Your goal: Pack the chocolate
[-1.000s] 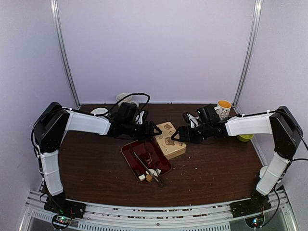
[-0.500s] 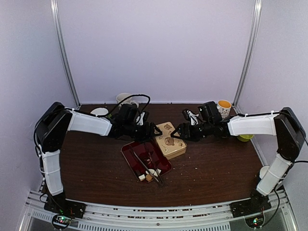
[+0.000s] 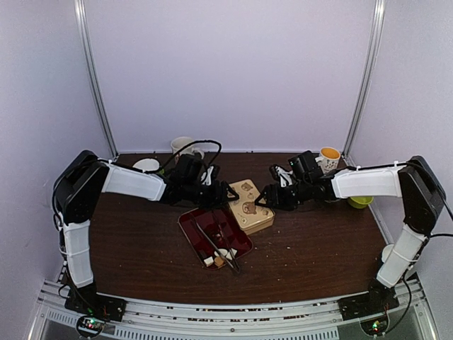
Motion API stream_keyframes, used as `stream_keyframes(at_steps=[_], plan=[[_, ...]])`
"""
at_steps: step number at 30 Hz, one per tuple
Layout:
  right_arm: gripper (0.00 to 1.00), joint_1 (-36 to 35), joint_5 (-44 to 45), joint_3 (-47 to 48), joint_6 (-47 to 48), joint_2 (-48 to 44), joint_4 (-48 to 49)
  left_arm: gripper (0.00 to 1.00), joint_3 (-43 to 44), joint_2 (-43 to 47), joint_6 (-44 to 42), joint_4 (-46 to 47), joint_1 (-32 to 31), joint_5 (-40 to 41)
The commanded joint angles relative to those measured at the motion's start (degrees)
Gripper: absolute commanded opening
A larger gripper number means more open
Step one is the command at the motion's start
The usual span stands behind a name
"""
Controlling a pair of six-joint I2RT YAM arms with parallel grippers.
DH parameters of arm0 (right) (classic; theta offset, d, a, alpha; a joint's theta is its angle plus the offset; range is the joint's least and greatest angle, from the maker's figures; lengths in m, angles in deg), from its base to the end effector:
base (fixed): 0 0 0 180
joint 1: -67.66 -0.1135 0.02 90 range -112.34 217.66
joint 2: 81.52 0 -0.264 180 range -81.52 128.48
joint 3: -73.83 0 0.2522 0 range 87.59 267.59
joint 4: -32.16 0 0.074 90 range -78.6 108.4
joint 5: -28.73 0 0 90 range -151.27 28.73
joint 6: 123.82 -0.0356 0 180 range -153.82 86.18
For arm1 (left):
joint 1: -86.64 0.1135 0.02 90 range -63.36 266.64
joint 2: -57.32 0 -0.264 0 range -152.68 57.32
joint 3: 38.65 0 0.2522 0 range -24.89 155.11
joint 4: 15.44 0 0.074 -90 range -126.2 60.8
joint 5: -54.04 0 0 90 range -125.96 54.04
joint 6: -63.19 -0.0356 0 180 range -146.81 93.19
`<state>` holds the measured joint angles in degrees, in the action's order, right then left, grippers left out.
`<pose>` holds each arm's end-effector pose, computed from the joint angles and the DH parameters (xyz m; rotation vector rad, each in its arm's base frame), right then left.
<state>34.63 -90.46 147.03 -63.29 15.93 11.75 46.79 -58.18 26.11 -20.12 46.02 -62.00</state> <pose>0.2914 0.2102 0.1978 -0.3492 2.4889 1.0976 0.3231 -0.2977 0.1651 0.0325 2.4784 -1.3282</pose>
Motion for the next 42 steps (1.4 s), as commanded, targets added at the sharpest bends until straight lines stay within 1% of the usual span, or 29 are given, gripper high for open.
stream_keyframes(at_steps=[1, 11, 17, 21, 23, 28, 30, 32, 34, 37, 42], plan=[[0.65, -0.19, 3.14, 2.02, 1.09, 1.49, -1.68, 0.65, -0.14, -0.94, 0.68, 2.65, -0.25, -0.91], [0.64, -0.28, 4.13, 2.39, 1.64, 3.04, -2.82, 0.66, -0.69, -1.57, 0.78, 1.28, -0.72, 1.32], [0.58, -0.36, 0.81, 2.44, 0.74, 4.54, -0.75, 0.65, -0.22, -2.85, 1.68, 2.31, -0.87, 0.23], [0.56, -0.33, -1.22, 2.17, -0.79, 5.15, 1.77, 0.60, 0.35, -2.99, 1.44, 2.39, -0.97, -0.24], [0.56, -0.28, -2.76, 1.68, -2.27, 5.40, 4.52, 0.57, 0.71, -3.14, 1.48, 2.42, -0.95, -0.69], [0.50, -0.16, -6.37, 0.31, -6.52, 4.77, 10.44, 0.51, 0.38, -2.48, 2.13, 3.68, -1.01, -1.74], [0.48, -0.19, -7.19, -0.13, -7.50, 4.19, 11.82, 0.46, 0.07, -1.63, 2.03, 3.92, -1.00, -1.81], [0.46, -0.19, -8.64, -0.79, -8.94, 3.83, 14.13, 0.38, -0.17, -0.75, 1.55, 3.76, -0.95, -1.66], [0.43, -0.10, -10.74, -1.89, -10.88, 3.51, 17.24, 0.34, -0.47, 0.16, 1.29, 3.57, -0.95, -1.60], [0.40, -0.10, -11.47, -3.28, -13.28, 2.25, 20.89, 0.33, -1.77, 2.34, 0.95, 3.60, -0.95, -1.09], [0.35, -0.18, -11.57, -4.43, -14.52, -0.31, 22.36, 0.33, -3.93, 5.39, 0.00, 3.46, -0.96, -0.53]])
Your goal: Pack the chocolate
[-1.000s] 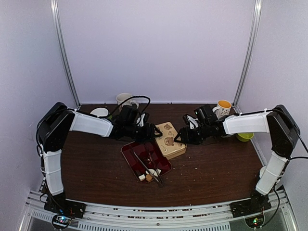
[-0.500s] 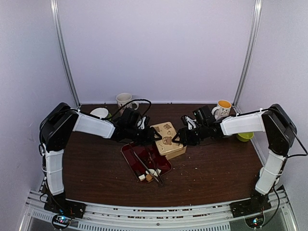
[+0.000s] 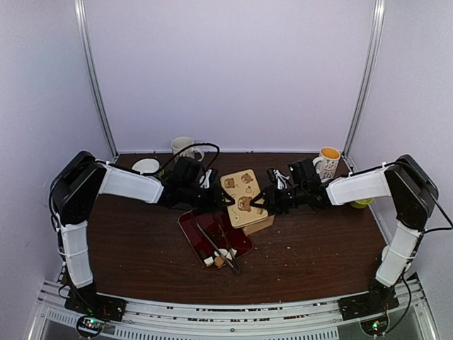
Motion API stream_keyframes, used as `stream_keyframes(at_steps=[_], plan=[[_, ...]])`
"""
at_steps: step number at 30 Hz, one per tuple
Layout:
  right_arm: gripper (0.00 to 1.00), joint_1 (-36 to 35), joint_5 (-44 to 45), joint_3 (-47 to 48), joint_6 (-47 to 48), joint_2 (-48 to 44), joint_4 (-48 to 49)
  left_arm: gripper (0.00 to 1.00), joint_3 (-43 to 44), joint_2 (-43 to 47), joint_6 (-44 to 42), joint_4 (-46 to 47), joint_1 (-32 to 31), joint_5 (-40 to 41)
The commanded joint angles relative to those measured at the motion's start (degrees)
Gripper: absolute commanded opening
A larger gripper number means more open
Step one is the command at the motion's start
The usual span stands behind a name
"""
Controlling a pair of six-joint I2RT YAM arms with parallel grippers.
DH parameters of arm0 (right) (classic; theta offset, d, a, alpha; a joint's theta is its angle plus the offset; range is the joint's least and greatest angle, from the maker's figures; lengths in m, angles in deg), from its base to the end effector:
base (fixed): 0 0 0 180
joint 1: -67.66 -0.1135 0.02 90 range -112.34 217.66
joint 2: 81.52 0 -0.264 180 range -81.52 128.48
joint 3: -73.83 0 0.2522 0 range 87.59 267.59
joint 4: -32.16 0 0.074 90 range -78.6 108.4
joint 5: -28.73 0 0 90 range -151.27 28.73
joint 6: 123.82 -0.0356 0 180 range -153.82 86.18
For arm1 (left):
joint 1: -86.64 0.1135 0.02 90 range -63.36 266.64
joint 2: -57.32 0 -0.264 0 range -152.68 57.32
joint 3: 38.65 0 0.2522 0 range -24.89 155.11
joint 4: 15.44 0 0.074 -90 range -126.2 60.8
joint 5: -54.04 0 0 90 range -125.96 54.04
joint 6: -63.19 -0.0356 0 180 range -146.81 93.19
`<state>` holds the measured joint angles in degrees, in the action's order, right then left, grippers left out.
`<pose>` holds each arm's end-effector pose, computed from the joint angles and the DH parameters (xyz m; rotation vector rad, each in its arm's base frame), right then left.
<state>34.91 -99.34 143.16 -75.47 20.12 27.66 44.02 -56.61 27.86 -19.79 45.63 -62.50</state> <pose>0.2977 0.2176 0.1761 -0.2284 2.4391 1.3941 0.3131 -0.2933 0.1623 0.0035 2.5092 -1.3431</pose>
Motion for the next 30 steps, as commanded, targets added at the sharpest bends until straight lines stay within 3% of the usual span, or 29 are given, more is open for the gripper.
stream_keyframes(at_steps=[1, 8, 17, 30], plan=[[0.33, -0.47, -2.86, -0.89, -2.61, -5.05, 6.90, 0.33, -1.26, 4.07, -1.83, 3.10, -0.60, -0.22], [0.28, -1.34, -7.14, -3.65, -6.73, -8.57, 14.45, 0.33, -2.15, 5.72, -1.48, 4.29, -0.56, -0.55], [0.20, -1.79, -4.77, -5.28, -5.11, -13.20, 10.65, 0.33, -3.01, 9.12, -2.03, 3.93, -0.56, 0.23], [0.13, -1.70, 13.07, -2.91, 10.15, -26.62, -19.07, 0.55, -10.02, 20.71, -8.59, -1.42, -0.60, 6.71]])
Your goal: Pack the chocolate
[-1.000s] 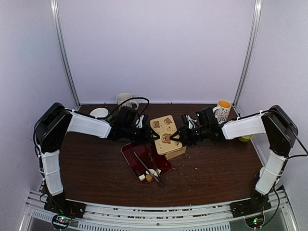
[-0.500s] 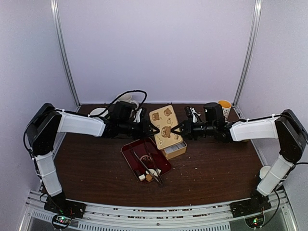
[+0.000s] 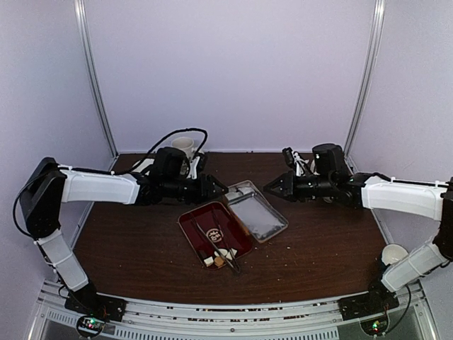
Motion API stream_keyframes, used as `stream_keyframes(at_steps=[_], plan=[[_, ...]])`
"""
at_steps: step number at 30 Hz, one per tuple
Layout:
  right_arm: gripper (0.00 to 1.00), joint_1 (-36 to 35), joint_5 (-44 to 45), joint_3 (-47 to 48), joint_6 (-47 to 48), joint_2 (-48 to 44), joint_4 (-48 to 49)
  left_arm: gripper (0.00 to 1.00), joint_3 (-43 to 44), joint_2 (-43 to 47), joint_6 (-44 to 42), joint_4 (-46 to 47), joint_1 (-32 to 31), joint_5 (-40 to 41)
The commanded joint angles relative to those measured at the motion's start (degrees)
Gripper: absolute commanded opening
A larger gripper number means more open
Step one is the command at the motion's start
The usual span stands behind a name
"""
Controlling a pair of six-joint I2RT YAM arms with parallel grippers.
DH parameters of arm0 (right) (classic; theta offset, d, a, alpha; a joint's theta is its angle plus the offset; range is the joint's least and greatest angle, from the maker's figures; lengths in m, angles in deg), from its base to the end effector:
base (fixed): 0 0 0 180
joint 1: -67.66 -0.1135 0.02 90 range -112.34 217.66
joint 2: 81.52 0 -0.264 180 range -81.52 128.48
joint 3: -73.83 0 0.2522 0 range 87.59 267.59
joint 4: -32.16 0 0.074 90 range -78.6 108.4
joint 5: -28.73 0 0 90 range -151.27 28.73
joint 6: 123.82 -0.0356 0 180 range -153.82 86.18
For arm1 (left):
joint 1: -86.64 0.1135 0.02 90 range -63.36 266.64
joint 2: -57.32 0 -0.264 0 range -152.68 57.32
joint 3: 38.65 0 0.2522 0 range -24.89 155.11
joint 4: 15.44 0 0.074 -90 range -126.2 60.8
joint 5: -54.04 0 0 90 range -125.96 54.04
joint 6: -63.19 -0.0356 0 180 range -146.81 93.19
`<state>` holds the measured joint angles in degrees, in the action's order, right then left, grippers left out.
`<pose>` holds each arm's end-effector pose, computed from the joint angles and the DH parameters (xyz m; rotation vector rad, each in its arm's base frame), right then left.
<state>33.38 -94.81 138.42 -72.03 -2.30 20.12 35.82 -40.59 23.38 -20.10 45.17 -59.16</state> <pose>0.2428 0.1893 0.2626 -0.3343 2.2200 1.3413 0.2768 -0.2634 0.2244 0.1081 2.3295 -1.3266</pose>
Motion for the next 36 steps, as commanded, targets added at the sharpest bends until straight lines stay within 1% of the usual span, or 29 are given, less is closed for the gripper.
stream_keyframes(at_steps=[1, 4, 8, 12, 15, 20, 23, 27, 31, 32, 33, 35, 36], plan=[[0.11, -0.17, 10.16, 1.83, 7.67, -5.51, -13.78, 0.55, -2.47, 5.83, -4.63, -1.88, -0.10, 3.88], [0.10, -0.17, 13.61, 1.11, 9.50, -9.21, -18.06, 0.56, -4.37, 8.56, -5.35, -3.24, -0.11, 4.83], [0.15, -0.21, 16.66, 0.42, 11.62, -11.64, -23.13, 0.56, -6.05, 10.27, -5.37, -5.24, -0.10, 5.26], [0.19, -0.21, 20.17, 0.31, 13.30, -10.51, -27.26, 0.56, -6.03, 9.86, -5.85, -6.92, -0.10, 4.77], [0.25, -1.07, 21.68, 0.26, 14.68, -8.72, -29.97, 0.56, -6.19, 10.62, -6.53, -7.93, -0.10, 5.02], [0.39, -7.37, 28.07, -0.98, 16.79, -7.33, -34.01, 0.56, -6.38, 14.00, -9.59, -11.98, -0.12, 7.72], [0.43, -10.02, 29.91, -2.25, 16.17, -6.04, -34.93, 0.56, -6.89, 16.43, -11.89, -14.70, -0.12, 10.29], [0.48, -13.47, 30.83, -4.68, 15.29, -6.78, -32.17, 0.60, -8.39, 20.85, -14.91, -18.93, -0.10, 15.02], [0.60, -16.71, 36.18, -5.94, 14.65, -11.00, -28.96, 0.62, -10.89, 25.85, -17.41, -22.51, -0.10, 18.88], [0.66, -16.96, 37.40, -6.23, 14.44, -12.15, -28.43, 0.63, -11.34, 27.15, -18.04, -23.26, -0.10, 19.52], [0.74, -17.01, 38.49, -6.65, 14.21, -13.58, -27.84, 0.64, -11.72, 28.30, -18.37, -24.11, -0.15, 20.09], [0.98, -17.03, 40.03, -7.58, 13.96, -16.44, -26.10, 0.67, -12.81, 30.42, -18.67, -25.30, -0.11, 21.10], [1.00, -17.03, 40.67, -8.25, 13.93, -18.13, -25.20, 0.69, -13.41, 31.37, -18.72, -25.62, -0.10, 21.54]])
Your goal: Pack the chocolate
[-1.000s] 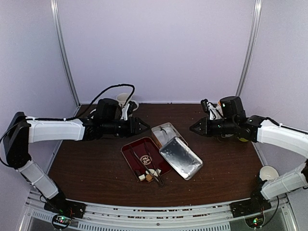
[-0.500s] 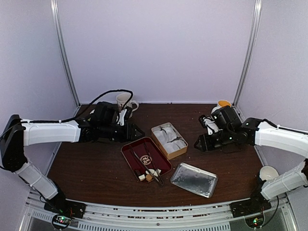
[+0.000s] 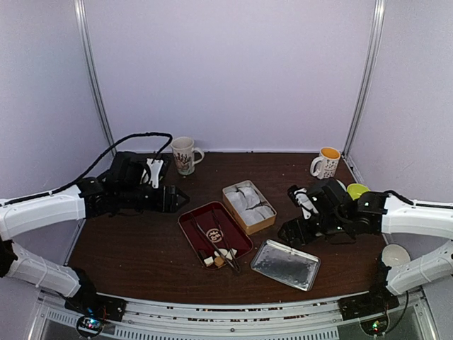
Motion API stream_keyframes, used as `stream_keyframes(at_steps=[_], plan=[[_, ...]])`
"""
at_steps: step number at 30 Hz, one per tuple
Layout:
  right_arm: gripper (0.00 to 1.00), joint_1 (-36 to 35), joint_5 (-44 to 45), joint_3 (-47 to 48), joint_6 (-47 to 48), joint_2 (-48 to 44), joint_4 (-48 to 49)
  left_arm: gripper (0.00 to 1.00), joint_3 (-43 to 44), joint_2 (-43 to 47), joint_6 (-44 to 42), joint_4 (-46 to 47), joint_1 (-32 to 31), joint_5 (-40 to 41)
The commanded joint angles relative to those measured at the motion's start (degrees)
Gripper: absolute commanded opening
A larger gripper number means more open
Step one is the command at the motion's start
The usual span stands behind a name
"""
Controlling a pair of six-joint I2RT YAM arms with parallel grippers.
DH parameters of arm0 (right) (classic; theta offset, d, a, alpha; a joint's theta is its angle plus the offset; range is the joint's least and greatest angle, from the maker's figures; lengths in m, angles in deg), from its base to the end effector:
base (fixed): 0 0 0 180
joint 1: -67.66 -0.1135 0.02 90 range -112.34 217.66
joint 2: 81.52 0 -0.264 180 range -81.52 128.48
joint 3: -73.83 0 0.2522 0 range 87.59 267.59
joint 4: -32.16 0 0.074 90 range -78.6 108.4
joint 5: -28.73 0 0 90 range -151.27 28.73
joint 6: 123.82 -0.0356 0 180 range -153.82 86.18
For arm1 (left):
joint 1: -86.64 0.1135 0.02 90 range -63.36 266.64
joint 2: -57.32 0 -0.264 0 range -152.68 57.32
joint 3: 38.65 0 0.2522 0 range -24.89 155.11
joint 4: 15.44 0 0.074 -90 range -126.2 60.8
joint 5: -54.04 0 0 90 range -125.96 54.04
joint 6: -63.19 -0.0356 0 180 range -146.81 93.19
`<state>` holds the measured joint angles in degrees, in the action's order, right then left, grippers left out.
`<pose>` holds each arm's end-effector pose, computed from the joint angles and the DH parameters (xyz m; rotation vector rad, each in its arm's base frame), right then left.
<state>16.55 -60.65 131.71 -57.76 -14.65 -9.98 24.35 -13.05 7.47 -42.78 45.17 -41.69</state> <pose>0.1473 0.1820 0.2315 -0.5931 2.4751 0.5361 0.2010 -0.1824 0.2675 0.2048 2.2960 -0.8321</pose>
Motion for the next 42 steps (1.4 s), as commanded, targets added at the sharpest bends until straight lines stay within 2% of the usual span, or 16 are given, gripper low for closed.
stream_keyframes(at_steps=[1, 6, 8, 12, 16, 21, 29, 34, 36, 42], plan=[[1.00, -0.17, 7.16, -2.09, -0.37, -7.47, 6.04, 0.71, -2.47, 4.83, -2.69, -3.16, -0.10, 4.53], [1.00, -0.08, 13.90, -4.73, -2.84, -14.50, 11.08, 0.78, -5.90, 8.97, -2.81, -2.74, -0.14, 7.98], [1.00, -0.06, 18.45, -5.31, -7.66, -15.23, 11.05, 0.83, -6.99, 10.49, -2.88, -3.04, -0.10, 9.79], [1.00, 0.05, 18.17, -5.43, -4.40, -14.31, 14.18, 0.98, -8.46, 12.24, -0.43, -5.16, 0.01, 14.26], [0.98, 0.03, 14.83, -2.09, -3.83, -9.97, 13.25, 0.98, -11.62, 13.42, 4.54, -4.86, 1.51, 14.45], [0.90, -0.05, 12.77, 3.83, -4.44, -1.31, 9.96, 0.96, -13.06, 12.93, 3.76, -4.17, 1.75, 11.32], [0.88, -0.02, 13.51, 14.68, -6.05, 12.75, 7.26, 0.93, -16.20, 12.20, 4.66, -1.41, 1.74, 3.75], [0.88, 0.60, 15.16, 22.62, -1.54, 21.74, 5.48, 0.92, -16.44, 12.25, 3.66, -1.66, 1.74, 2.46], [0.88, 1.96, 14.82, 24.88, -0.74, 24.05, 4.55, 0.92, -17.15, 12.12, 4.26, -0.24, 1.75, 1.61], [0.86, 6.88, 5.60, 25.16, 1.68, 24.55, 6.53, 0.85, -18.16, 8.38, 11.90, 4.14, 1.51, -2.03]])
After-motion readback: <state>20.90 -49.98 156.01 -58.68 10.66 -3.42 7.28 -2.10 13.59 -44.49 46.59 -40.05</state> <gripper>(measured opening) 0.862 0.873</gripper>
